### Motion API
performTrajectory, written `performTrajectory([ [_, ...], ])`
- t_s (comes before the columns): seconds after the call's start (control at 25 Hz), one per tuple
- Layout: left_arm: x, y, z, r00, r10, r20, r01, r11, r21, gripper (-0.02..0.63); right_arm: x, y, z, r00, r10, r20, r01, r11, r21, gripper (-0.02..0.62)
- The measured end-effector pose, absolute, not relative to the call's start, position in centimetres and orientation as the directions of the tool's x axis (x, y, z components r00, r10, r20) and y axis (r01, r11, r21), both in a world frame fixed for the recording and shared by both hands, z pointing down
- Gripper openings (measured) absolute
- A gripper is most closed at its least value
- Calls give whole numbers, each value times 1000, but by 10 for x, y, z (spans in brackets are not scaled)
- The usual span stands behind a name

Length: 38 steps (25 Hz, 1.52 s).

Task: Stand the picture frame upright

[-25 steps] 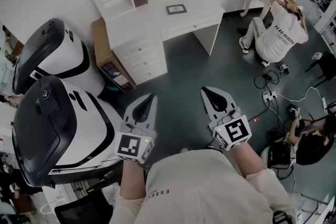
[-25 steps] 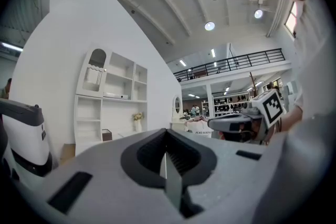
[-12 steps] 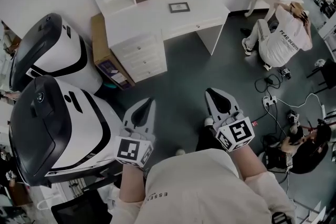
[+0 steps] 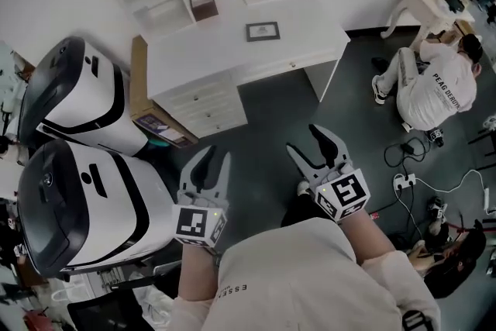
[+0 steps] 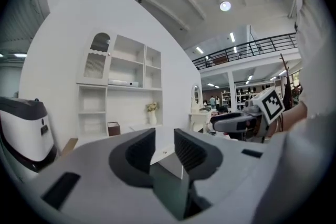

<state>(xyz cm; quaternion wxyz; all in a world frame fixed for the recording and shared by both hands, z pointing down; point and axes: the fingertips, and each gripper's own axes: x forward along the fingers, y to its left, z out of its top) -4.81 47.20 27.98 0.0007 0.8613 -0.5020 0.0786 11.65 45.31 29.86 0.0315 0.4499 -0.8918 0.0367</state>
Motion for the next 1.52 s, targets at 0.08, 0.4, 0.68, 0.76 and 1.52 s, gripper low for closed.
performTrajectory([
  [0.08, -14, 439, 277, 486, -859, 161, -861, -502, -77, 193, 147, 417, 294, -612, -784, 103, -790, 612, -36, 262],
  [0.4, 60, 335, 268, 405, -899, 166, -909, -416, -32, 241, 228, 301, 279, -659, -744, 109, -752, 655, -70, 262],
  [0.68, 73, 271, 283, 371, -903, 215, -924, -382, -9, 241, 246, 230, 299, -665, -725, 180, -746, 659, -101, 262],
  [0.76, 71, 248, 286, 366, -907, 209, -927, -376, -6, 241, 245, 206, 306, -661, -722, 204, -748, 655, -107, 261],
  [1.52, -2, -35, 333, 502, -838, 215, -864, -496, 86, 241, 154, -69, 388, -554, -687, 470, -820, 548, -165, 261],
])
